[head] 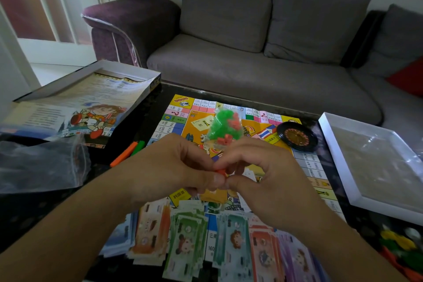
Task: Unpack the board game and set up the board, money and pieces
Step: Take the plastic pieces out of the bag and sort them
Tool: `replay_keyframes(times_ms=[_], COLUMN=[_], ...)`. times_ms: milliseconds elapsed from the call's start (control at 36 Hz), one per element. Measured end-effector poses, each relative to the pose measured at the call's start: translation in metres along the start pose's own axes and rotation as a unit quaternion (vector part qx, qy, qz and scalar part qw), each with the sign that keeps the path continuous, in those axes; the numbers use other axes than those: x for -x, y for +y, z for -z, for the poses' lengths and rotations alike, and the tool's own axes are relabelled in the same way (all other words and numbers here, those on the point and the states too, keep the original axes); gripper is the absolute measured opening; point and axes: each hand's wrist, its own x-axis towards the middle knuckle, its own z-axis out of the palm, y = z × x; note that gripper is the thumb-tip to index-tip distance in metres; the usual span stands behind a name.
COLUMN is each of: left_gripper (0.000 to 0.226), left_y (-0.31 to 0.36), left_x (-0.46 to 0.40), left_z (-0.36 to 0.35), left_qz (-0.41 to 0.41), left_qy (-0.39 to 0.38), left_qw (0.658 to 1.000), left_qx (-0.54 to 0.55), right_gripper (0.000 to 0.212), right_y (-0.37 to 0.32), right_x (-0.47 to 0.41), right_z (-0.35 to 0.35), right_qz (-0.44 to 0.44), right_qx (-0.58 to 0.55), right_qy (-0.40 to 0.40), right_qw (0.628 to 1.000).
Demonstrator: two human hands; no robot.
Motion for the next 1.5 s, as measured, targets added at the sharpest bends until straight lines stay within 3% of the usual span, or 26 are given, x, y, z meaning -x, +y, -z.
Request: replay_keyframes(times_ms=[278, 528, 667, 722, 806, 1028, 1222, 1389, 1500], left_gripper=[0.023, 0.015, 0.018, 0.018, 0.021, 0.024, 0.013, 0.01, 0.008], left_y=[-0.001, -0.003, -0.003, -0.005, -0.01, -0.024, -0.027, -0.027, -0.026], left_x=[-0.002, -0.004, -0.006, -0.006, -0.003, -0.005, -0.009, -0.014, -0.016], left_z=[-0.01, -0.018, 0.005, 0.022, 0.042, 0.061, 0.066, 0.072, 0.073], left_qz=[0.009, 0.019, 0.069, 0.088, 0.118, 0.125, 0.092, 0.075, 0.069], left_qy=[0.016, 0.068, 0.178, 0.223, 0.251, 0.304, 0.306, 0.316, 0.316], left_qw=[0.999, 0.99, 0.98, 0.971, 0.96, 0.939, 0.939, 0.938, 0.94], left_qx=[0.051, 0.12, 0.047, 0.003, 0.04, -0.1, -0.128, -0.118, -0.11], right_gripper=[0.026, 0.019, 0.058, 0.049, 0.03, 0.024, 0.023, 0.009, 0.018], right_y=[0.006, 0.006, 0.012, 0.017, 0.026, 0.025, 0.019, 0.022, 0.024], right_x=[0.002, 0.001, -0.001, 0.0, 0.003, -0.027, -0.054, -0.062, -0.064], right_z=[-0.003, -0.008, -0.016, -0.019, -0.028, -0.085, -0.12, -0.127, -0.135], right_qz=[0.055, 0.04, -0.043, -0.08, -0.106, -0.091, -0.095, -0.087, -0.063], right_qx=[0.08, 0.085, 0.104, 0.133, 0.14, 0.165, 0.251, 0.164, 0.162], right_qy=[0.044, 0.107, 0.064, 0.041, 0.006, -0.111, -0.148, -0.096, -0.145], right_qw=[0.994, 0.99, 0.992, 0.987, 0.984, 0.976, 0.952, 0.978, 0.974])
